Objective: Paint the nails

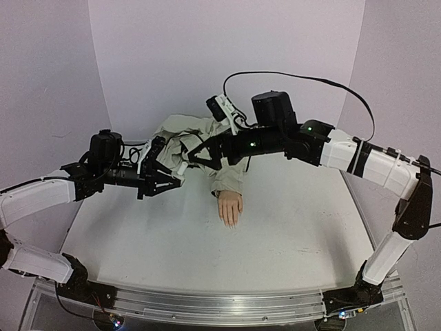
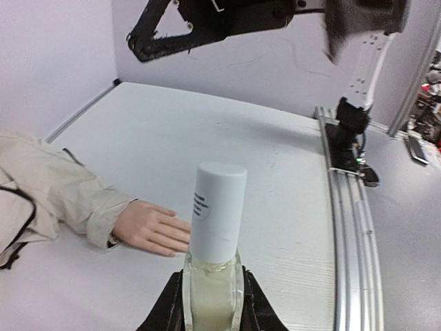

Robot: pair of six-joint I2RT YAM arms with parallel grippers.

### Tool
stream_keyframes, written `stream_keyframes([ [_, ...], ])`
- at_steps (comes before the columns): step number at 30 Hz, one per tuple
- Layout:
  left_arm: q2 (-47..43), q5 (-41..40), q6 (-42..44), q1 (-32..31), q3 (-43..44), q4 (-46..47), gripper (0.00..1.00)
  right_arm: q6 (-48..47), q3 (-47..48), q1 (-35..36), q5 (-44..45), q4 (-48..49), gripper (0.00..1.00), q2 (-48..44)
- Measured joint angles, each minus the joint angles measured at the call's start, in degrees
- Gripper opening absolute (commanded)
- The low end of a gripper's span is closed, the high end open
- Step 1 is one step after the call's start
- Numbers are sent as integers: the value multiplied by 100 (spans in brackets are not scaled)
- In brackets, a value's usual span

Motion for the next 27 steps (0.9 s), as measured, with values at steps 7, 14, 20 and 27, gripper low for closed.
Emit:
stream_keyframes([
  [7, 337, 1668, -396, 7, 321, 39, 0, -1250, -199, 44, -1600, 48, 83, -114],
  [14, 354, 2293, -503, 9, 323, 42, 0, -1762, -39, 44, -2334, 127, 63, 184],
  [20, 356, 2500, -525, 9, 323, 44, 0, -1869, 109, 44, -2702, 129, 43, 564],
  [27, 356, 2605, -525, 9, 323, 44, 0, -1825, 223, 44, -3040, 275, 38, 579],
])
